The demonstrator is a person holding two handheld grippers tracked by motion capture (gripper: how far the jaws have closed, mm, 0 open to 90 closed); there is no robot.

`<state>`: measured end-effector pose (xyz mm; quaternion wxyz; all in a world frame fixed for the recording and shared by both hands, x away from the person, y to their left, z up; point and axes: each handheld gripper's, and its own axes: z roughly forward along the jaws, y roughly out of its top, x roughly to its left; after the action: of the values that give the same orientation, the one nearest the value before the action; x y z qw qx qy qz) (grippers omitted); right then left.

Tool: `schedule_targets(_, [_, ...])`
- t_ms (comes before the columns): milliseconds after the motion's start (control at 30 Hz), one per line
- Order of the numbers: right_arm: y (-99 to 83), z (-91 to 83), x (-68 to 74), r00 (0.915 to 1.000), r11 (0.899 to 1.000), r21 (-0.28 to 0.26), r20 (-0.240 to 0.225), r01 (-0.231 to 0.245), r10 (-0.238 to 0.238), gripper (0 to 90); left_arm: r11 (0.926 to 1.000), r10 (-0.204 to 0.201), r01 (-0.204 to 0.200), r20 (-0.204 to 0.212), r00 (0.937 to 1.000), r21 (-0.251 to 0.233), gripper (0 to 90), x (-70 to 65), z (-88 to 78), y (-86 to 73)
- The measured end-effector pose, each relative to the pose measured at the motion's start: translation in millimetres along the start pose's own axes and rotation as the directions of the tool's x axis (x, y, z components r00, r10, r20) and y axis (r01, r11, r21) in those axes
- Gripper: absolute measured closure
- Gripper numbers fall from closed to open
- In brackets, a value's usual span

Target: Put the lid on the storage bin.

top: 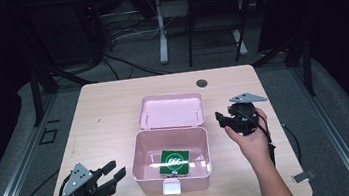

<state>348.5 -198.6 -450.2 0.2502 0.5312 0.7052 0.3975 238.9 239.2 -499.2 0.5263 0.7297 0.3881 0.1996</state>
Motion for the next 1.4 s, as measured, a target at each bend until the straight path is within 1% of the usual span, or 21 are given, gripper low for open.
schedule_targets(67, [-1.4, 2.5, -0.1, 0.9999, 1.000, 0.004, -0.013, -0.007, 0.007, 49.2, 1.0000, -0.001, 0.001, -0.004, 1.0000, 0.010, 55.2, 2.0, -0.5, 0.6])
schedule_targets(133, [-3.1, 5.4, 0.6, 0.9986, 0.999, 0.023, -0.046, -0.024, 0.025, 51.8, 0.9999, -0.011, 0.011, -0.010, 0.9999, 0.006, 55.6, 2.6, 0.2, 0.3])
schedule_targets(167, [-3.1, 5.4, 0.6, 0.9986, 0.999, 0.023, -0.046, -0.024, 0.025, 51.8, 0.9999, -0.011, 0.011, -0.010, 0.9999, 0.006, 55.7, 2.6, 0.2, 0.3])
schedule_targets(200, [-4.8, 8.1, 2.1, 0.9970, 0.998, 0.046, -0.067, -0.037, 0.040, 53.7, 0.9999, -0.004, 0.004, -0.011, 0.9999, 0.015, 55.9, 3.5, 0.3, 0.1])
schedule_targets(267, [-5.4, 10.0, 4.0, 0.9981, 0.999, 0.044, -0.059, -0.017, 0.019, 53.7, 0.9998, -0.007, 0.007, -0.014, 0.9999, 0.018, 56.1, 3.1, 1.2, -0.9])
schedule_targets(433, [-6.2, 11.9, 8.6, 0.9977, 0.999, 0.040, -0.067, -0.002, 0.005, 53.4, 0.9998, -0.015, 0.015, -0.007, 0.9999, 0.015, 56.2, 1.5, 1.1, -0.3])
schedule_targets(500, [-6.7, 12.5, 9.2, 0.9973, 0.999, 0.033, -0.072, -0.006, 0.008, 55.0, 0.9998, -0.020, 0.020, 0.010, 0.9998, 0.003, 56.1, 0.1, 1.7, 1.6])
schedule_targets(533, [-6.6, 13.0, 9.0, 0.9958, 0.999, 0.036, -0.089, -0.018, 0.021, 56.4, 0.9999, -0.016, 0.016, 0.023, 0.9996, 0.000, 56.1, -2.0, 2.6, 5.0])
schedule_targets(567, [-6.6, 13.0, 9.0, 0.9958, 0.999, 0.036, -0.089, -0.018, 0.021, 56.4, 0.9999, -0.016, 0.016, 0.023, 0.9996, 0.000, 56.1, -2.0, 2.6, 5.0])
schedule_targets(600, [-4.5, 14.5, 9.6, 0.9926, 0.998, 0.042, -0.114, -0.036, 0.040, 57.3, 0.9999, -0.016, 0.016, 0.040, 0.9991, 0.000, 56.2, -3.8, 5.7, 9.5])
schedule_targets(633, [-4.5, 14.5, 9.6, 0.9926, 0.998, 0.042, -0.114, -0.036, 0.040, 57.3, 0.9999, -0.016, 0.016, 0.040, 0.9991, 0.000, 56.2, -3.8, 5.7, 9.5])
schedule_targets(667, [-2.7, 14.8, 10.2, 0.9916, 0.999, 0.037, -0.122, -0.037, 0.041, 57.3, 0.9999, -0.013, 0.012, 0.047, 0.9988, 0.008, 56.2, -4.7, 8.2, 12.4])
schedule_targets(733, [2.0, 14.8, 14.5, 0.9940, 0.999, 0.037, -0.106, -0.021, 0.024, 57.8, 0.9998, -0.003, 0.002, 0.057, 0.9984, 0.021, 58.3, -6.0, 12.6, 15.8])
schedule_targets(767, [3.7, 15.5, 15.3, 0.9947, 0.999, 0.042, -0.102, -0.013, 0.017, 58.8, 0.9990, -0.006, 0.003, 0.076, 0.9971, 0.044, 60.3, -7.1, 16.9, 18.8])
schedule_targets(833, [5.7, 17.0, 15.9, 0.9939, 0.999, 0.052, -0.108, -0.015, 0.021, 59.9, 0.9988, -0.004, 0.000, 0.084, 0.9964, 0.049, 62.2, -7.2, 19.0, 19.6])
schedule_targets(933, [14.8, 23.7, 13.6, 0.9877, 0.994, 0.103, -0.149, -0.032, 0.048, 63.2, 0.9970, 0.011, -0.016, 0.074, 0.9972, 0.075, 64.1, -6.1, 26.2, 20.3])
schedule_targets(1033, [18.5, 26.9, 12.1, 0.9866, 0.993, 0.111, -0.153, -0.040, 0.057, 64.3, 0.9966, 0.013, -0.019, 0.074, 0.9972, 0.081, 65.8, -4.4, 28.4, 20.3])
schedule_targets(1100, [22.7, 30.9, 10.4, 0.9821, 0.989, 0.138, -0.168, -0.062, 0.085, 65.0, 0.9955, 0.019, -0.027, 0.083, 0.9963, 0.091, 67.5, -2.9, 29.3, 21.0])
schedule_targets(1200, [26.8, 35.8, 8.5, 0.9843, 0.982, 0.176, -0.149, -0.069, 0.095, 65.0, 0.9952, 0.029, -0.038, 0.093, 0.9952, 0.090, 71.2, -3.7, 29.4, 21.3])
schedule_targets(1300, [30.6, 39.7, 6.2, 0.9852, 0.978, 0.191, -0.135, -0.078, 0.105, 65.3, 0.9944, 0.032, -0.042, 0.103, 0.9942, 0.097, 73.3, -5.2, 29.7, 21.0])
schedule_targets(1400, [40.2, 46.7, 2.2, 0.9847, 0.974, 0.202, -0.115, -0.106, 0.131, 65.9, 0.9919, 0.045, -0.058, 0.117, 0.9922, 0.113, 76.2, -9.3, 31.8, 19.3])
